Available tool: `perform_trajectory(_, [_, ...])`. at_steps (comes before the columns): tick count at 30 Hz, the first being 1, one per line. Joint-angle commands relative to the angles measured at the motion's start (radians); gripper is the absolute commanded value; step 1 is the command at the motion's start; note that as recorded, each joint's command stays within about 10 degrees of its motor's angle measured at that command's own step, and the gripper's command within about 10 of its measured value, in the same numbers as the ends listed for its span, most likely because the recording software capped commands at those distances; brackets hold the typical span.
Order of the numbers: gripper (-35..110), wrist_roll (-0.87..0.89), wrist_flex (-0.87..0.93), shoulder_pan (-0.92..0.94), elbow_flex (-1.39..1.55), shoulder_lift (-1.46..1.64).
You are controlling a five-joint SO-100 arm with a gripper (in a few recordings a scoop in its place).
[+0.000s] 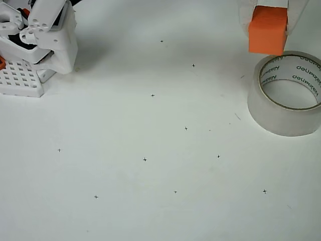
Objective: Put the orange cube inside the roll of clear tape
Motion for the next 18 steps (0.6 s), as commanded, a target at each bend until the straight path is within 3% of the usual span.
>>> perform_trajectory(1, [16,-0.015,0.020,-0.011,-0.133,0.091])
perform_trajectory(18, [16,-0.067,0.020,-0.008,-0.394,-0.164])
